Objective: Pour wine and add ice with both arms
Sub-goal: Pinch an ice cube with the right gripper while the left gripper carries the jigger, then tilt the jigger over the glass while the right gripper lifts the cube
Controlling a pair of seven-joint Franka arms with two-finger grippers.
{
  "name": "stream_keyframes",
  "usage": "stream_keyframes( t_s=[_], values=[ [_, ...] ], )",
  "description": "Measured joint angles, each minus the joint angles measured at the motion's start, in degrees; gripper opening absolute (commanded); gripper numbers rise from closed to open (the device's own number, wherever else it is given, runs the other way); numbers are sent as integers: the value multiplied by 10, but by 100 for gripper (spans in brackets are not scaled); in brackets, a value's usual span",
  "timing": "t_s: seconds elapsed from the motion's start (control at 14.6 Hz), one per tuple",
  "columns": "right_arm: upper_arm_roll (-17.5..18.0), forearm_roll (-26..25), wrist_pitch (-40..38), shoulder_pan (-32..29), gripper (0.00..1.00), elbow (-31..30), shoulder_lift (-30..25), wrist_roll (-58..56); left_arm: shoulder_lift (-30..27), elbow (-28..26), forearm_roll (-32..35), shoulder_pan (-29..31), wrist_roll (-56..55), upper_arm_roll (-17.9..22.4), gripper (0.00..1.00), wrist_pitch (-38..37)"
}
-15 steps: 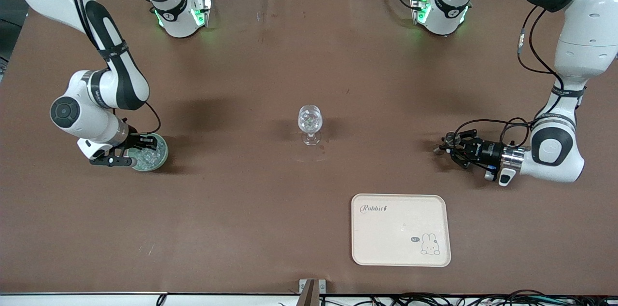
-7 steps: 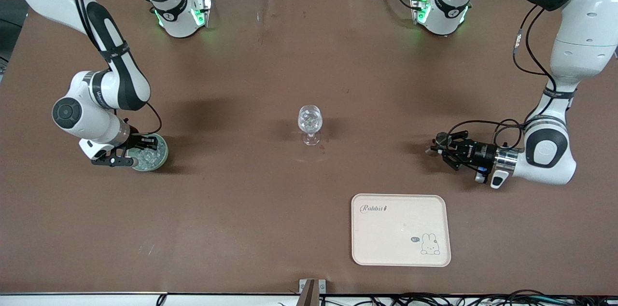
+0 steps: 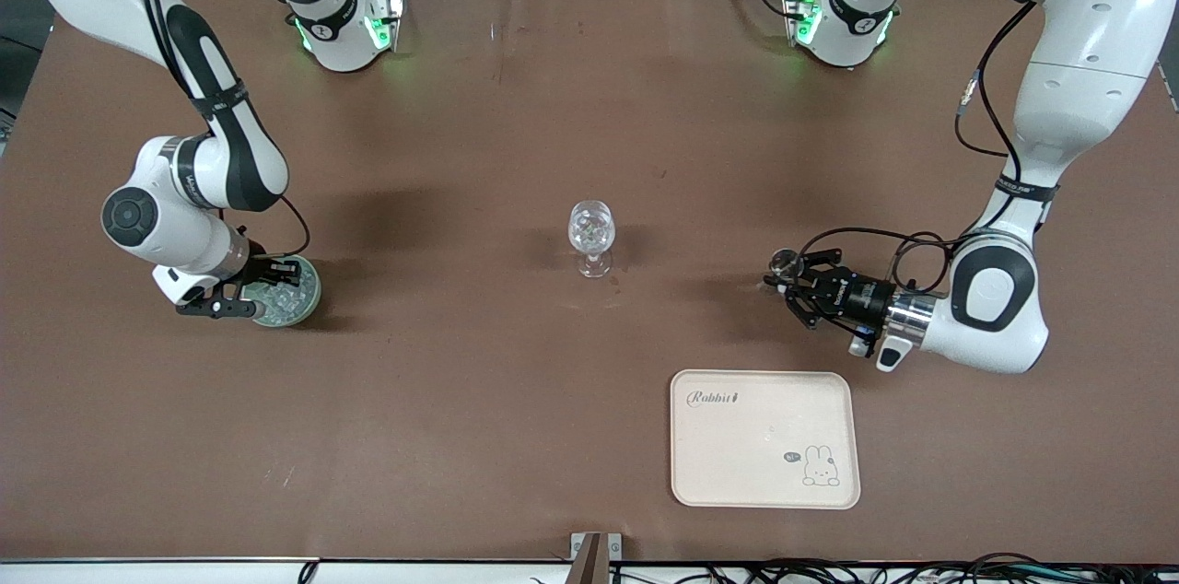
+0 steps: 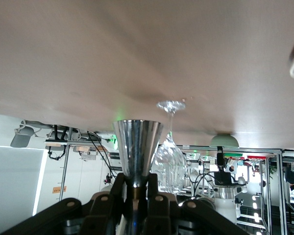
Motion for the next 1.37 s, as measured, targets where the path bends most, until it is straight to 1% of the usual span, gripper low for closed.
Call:
stream_keyframes(
  t_s=[0.34,0.48,0.62,0.82,1.1,1.16,1.3,1.37],
  values=[
    [0,0,2,0,39,0,1,0,-21,1,0,1,-92,-79,0,63],
    [0,0,4,0,36,0,1,0,-26,1,2,-6,-106,-104,0,75],
    [0,0,6,0,32,0,1,0,-37,1,8,-30,-121,-110,0,91],
    [0,0,6,0,32,0,2,0,-61,1,32,-69,-171,-111,0,126],
    [0,0,6,0,32,-1,3,0,-82,0,57,-104,-217,-112,0,153],
    [0,0,6,0,29,-1,4,0,-85,0,68,-114,-232,-112,0,159],
    [0,0,6,0,21,-1,4,0,-91,0,79,-131,-260,-112,0,169],
    [0,0,6,0,13,-1,4,0,-93,0,82,-135,-269,-112,0,170]
  ],
)
